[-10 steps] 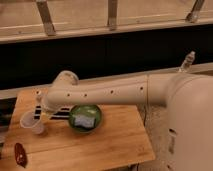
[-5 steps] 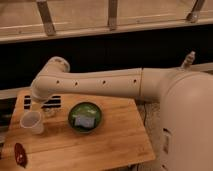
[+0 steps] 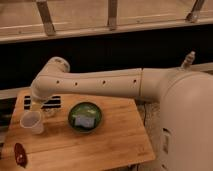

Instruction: Place the eraser in the ceramic cup

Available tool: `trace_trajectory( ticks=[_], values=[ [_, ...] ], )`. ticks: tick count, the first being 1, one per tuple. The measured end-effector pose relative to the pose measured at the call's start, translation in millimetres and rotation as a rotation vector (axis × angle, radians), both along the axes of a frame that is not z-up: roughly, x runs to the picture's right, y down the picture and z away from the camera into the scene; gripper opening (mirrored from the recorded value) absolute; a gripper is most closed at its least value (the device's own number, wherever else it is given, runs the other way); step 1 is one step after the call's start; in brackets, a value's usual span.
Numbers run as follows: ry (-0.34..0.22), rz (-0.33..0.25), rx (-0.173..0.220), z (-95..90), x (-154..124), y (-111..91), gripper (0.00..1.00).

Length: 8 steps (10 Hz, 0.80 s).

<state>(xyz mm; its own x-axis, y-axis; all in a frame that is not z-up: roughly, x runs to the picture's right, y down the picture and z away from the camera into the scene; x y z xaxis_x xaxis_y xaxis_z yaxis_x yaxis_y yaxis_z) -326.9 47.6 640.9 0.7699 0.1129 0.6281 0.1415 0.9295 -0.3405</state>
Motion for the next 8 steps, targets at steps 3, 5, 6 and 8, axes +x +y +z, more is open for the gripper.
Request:
trace_trajectory(
  ticks=[3, 5, 6, 8],
  values=[
    [-0.004, -0.004, -0.003, 0.3, -0.6, -0.1, 0.0],
    [-0.049, -0.019, -0.01, 2.2, -17.2, -5.2, 0.0],
    [-0.071, -0.025, -0.014, 4.1, -29.5, -8.7, 0.0],
    [-0.134, -0.033, -0.031, 10.1, -69.2, -15.1, 0.0]
  ],
)
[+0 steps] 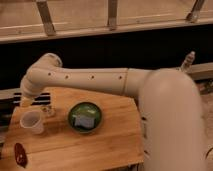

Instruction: Place the eraser in the ceramic cup

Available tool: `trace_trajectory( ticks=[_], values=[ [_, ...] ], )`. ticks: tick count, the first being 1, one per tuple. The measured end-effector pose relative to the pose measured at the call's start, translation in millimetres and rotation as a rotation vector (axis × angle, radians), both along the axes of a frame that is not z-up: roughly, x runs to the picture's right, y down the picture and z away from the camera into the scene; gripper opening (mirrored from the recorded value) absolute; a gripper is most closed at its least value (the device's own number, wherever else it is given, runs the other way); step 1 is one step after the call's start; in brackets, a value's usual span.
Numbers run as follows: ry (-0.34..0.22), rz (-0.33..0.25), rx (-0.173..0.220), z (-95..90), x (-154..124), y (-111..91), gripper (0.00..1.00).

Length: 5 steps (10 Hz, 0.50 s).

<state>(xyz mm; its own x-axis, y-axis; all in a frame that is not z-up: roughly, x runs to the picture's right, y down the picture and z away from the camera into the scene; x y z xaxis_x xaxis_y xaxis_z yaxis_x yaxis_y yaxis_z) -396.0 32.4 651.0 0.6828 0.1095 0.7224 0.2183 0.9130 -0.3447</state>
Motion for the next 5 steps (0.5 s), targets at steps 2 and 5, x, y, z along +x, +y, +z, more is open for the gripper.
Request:
trace_trajectory(
  ticks=[2, 5],
  values=[
    [-0.05, 0.029, -0.035, 2.4, -22.1, 2.2, 0.0],
    [-0.098, 0.082, -0.099, -6.4, -43.4, 21.0, 0.0]
  ],
)
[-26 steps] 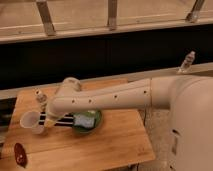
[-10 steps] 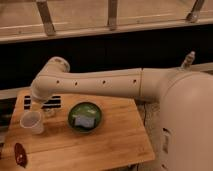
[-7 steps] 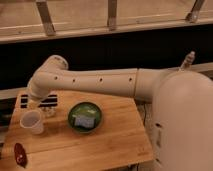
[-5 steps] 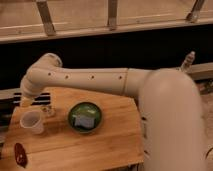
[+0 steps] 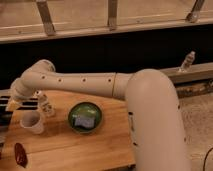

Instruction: Place the eraser in the ceramic cup

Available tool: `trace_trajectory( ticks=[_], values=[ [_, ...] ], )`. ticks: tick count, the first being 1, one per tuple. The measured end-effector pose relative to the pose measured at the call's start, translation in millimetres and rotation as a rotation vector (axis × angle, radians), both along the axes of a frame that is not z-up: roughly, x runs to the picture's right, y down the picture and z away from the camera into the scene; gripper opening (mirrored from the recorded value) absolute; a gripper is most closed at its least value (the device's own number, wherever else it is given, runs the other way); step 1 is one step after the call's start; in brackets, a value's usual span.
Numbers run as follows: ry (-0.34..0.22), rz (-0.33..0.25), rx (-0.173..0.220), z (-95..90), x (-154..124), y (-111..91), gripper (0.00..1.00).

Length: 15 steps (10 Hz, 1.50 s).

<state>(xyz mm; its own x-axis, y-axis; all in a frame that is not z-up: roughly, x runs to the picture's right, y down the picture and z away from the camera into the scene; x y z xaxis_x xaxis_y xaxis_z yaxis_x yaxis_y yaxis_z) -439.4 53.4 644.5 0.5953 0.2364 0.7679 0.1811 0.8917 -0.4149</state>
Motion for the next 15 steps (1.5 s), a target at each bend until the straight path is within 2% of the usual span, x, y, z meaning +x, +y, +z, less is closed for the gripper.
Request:
trace_trajectory(
  ticks=[2, 5, 7, 8, 11, 13, 15],
  values=[
    [-0.019, 0.038, -0.047, -6.0, -8.2, 15.3, 0.0],
    [-0.041, 0.065, -0.085, -14.2, -19.8, 31.5, 0.0],
    [-0.05, 0.078, -0.11, -11.9, -22.2, 39.0, 0.0],
    [-0.049, 0.079, -0.113, -9.5, -21.9, 42.6, 0.03],
    [-0.048, 0.079, -0.113, -9.0, -21.7, 42.9, 0.02],
    [-0.047, 0.079, -0.114, -8.4, -21.6, 43.3, 0.17],
    [-0.047, 0.079, -0.113, -8.2, -21.4, 43.1, 0.37]
  ],
)
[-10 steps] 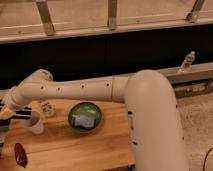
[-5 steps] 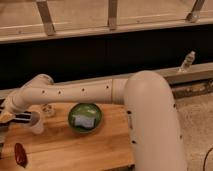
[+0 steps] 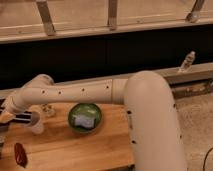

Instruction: Place the eraser in the ceramic cup

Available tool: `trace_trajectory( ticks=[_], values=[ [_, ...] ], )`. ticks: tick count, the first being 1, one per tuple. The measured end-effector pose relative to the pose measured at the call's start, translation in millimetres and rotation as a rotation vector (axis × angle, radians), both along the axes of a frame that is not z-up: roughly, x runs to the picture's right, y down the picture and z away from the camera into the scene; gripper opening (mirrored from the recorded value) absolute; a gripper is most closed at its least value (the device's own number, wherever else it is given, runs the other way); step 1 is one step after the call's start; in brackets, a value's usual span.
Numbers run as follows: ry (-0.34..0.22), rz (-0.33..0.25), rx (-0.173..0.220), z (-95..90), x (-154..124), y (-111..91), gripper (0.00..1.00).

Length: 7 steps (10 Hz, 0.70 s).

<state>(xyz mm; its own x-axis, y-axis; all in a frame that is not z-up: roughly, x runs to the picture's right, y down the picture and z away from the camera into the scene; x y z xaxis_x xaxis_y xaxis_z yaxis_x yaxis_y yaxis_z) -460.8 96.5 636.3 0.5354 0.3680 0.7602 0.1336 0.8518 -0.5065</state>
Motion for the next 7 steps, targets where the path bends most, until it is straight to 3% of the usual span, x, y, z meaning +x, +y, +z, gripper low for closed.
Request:
trace_trajectory(
  ticks=[4, 7],
  values=[
    [0.001, 0.0, 0.0, 0.4, 0.2, 0.0, 0.76],
    [0.001, 0.0, 0.0, 0.4, 0.2, 0.0, 0.8]
  ],
)
